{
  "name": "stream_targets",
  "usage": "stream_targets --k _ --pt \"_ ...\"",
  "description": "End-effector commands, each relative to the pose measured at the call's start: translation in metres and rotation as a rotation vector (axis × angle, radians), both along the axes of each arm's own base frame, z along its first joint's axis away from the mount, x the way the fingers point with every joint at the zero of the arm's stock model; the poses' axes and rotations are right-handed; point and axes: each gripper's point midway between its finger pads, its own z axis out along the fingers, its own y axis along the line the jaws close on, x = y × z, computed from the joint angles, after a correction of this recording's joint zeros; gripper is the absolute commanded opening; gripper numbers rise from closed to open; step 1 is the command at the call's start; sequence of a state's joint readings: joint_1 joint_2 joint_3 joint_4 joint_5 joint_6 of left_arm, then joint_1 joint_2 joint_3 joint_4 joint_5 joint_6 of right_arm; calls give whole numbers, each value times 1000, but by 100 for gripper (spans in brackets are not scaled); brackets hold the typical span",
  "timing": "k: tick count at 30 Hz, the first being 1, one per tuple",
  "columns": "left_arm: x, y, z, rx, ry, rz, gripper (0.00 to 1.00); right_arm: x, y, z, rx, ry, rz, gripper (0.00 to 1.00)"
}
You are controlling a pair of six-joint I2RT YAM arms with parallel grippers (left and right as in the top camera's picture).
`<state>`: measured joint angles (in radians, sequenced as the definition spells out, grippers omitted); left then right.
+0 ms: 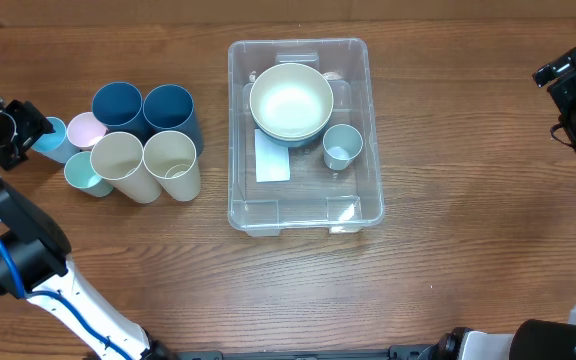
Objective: Pack container
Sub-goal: 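Grasp the light blue cup with the left gripper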
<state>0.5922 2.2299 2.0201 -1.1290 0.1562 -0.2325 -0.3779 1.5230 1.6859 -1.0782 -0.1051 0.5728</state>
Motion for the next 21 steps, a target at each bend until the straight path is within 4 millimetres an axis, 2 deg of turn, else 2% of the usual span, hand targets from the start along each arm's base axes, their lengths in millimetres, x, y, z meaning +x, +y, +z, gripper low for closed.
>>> stream_targets --k 1,6,13,17,20,21 --pt "-2 1 -19 9 56 6 68 -2 1 8 -4 -20 -2 100" --pt "-16 11 -23 59 127 80 67 -2 1 8 -4 -20 -2 100" --pt "-20 11 -38 61 141 104 63 -2 1 8 -4 -20 -2 100" --pt "-19 12 -45 61 136 119 45 -2 1 8 -4 -20 -2 100" --pt "-17 14 -44 68 124 123 23 -2 1 8 -4 -20 -2 100" --pt "-16 15 -44 70 121 124 7 -2 1 8 -4 -20 -2 100"
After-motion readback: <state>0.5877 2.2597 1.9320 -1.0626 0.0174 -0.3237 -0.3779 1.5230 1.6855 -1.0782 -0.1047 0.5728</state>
